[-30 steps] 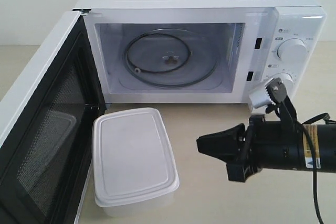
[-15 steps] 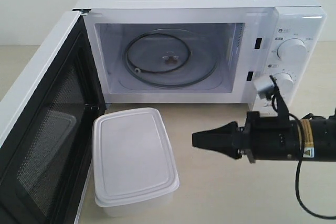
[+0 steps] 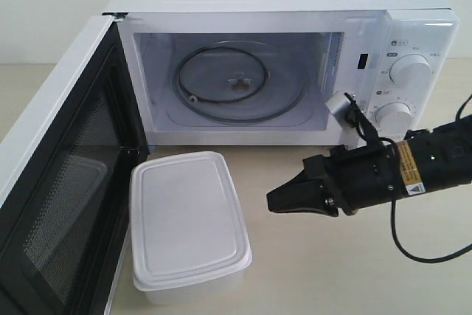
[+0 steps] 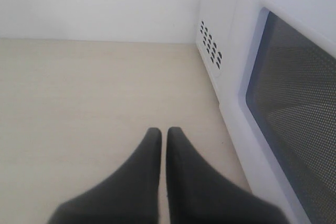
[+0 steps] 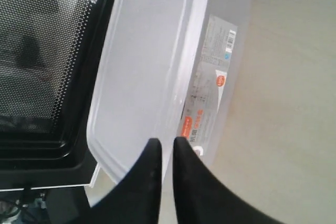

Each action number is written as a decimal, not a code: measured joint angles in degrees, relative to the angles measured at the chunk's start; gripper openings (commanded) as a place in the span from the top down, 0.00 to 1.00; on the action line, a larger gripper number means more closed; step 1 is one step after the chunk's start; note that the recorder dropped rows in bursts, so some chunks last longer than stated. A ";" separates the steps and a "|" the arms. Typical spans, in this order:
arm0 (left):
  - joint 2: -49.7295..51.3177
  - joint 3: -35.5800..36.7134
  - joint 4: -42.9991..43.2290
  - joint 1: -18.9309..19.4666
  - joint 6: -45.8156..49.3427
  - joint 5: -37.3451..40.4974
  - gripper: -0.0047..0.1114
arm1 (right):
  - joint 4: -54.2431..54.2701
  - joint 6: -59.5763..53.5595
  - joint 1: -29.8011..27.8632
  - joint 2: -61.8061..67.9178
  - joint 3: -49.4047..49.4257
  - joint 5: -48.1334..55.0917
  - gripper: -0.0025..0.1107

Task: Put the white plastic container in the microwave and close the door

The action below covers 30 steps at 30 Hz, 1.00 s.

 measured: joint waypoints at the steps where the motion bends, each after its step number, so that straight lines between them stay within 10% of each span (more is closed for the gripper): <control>1: 0.00 0.00 0.00 0.00 0.00 0.00 0.92 | -0.29 0.89 0.94 0.00 -0.51 1.37 0.75; 30: 0.00 0.00 0.00 0.00 0.00 0.00 0.92 | -7.19 13.60 8.37 1.69 -6.80 7.30 0.68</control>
